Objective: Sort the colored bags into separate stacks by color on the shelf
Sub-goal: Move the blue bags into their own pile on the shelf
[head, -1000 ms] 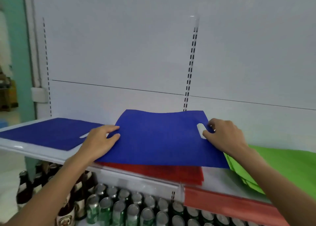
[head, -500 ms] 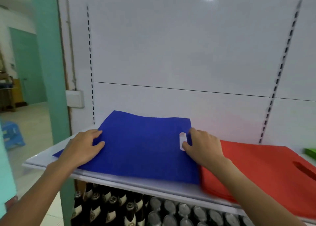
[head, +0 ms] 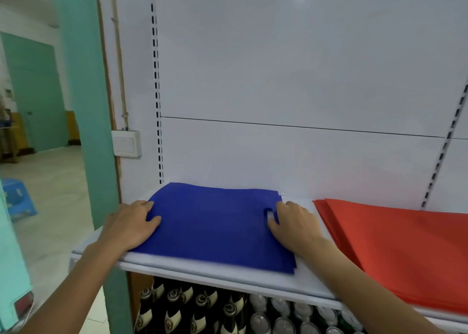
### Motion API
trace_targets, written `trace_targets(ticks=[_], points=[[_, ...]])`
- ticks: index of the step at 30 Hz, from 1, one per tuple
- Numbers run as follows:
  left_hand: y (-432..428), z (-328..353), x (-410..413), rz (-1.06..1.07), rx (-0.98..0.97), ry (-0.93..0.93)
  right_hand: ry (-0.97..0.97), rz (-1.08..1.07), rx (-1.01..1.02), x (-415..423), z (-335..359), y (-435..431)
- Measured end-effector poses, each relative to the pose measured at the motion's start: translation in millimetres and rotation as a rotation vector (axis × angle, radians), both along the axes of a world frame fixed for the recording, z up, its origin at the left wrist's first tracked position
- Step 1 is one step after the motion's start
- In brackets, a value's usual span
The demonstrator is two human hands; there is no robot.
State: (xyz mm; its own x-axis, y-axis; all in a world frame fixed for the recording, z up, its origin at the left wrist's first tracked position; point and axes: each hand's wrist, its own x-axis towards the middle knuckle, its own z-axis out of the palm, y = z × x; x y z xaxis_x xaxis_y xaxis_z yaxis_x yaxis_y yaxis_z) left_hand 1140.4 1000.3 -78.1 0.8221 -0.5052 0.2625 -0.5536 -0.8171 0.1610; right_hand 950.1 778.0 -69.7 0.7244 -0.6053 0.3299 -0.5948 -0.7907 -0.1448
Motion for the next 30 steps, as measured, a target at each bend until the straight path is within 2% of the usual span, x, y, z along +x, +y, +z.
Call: trace_targets(ticks=[6,15,20,24,26,30], points=[[3.8,-6.4,2.0,-0.029,-0.144,-0.006,-0.011,-0.027,-0.019,-1.2,-4.8,2.4],[7.8,-11.6,7.0,-0.020,-0.149,-0.021,-0.034,0.000,0.015,-8.2,8.7,10.3],[10.4,-12.2,22.4,0.015,-0.240,-0.107,-0.183,-0.028,-0.024,-51.0,39.7,-5.6],[10.5,-54.8,70.9,0.074,-0.304,-0.088,-0.171,-0.129,-0.008,-121.0,43.5,-44.9],[-17.5,-37.7,32.8,0.046,-0.379,-0.082,-0.169,-0.187,0.007,-165.9,41.8,-70.4],[-110.7,35.9,-154.6,-0.285,-0.463,-0.055,-0.238,-0.245,0.007,-253.8,36.0,-117.3]])
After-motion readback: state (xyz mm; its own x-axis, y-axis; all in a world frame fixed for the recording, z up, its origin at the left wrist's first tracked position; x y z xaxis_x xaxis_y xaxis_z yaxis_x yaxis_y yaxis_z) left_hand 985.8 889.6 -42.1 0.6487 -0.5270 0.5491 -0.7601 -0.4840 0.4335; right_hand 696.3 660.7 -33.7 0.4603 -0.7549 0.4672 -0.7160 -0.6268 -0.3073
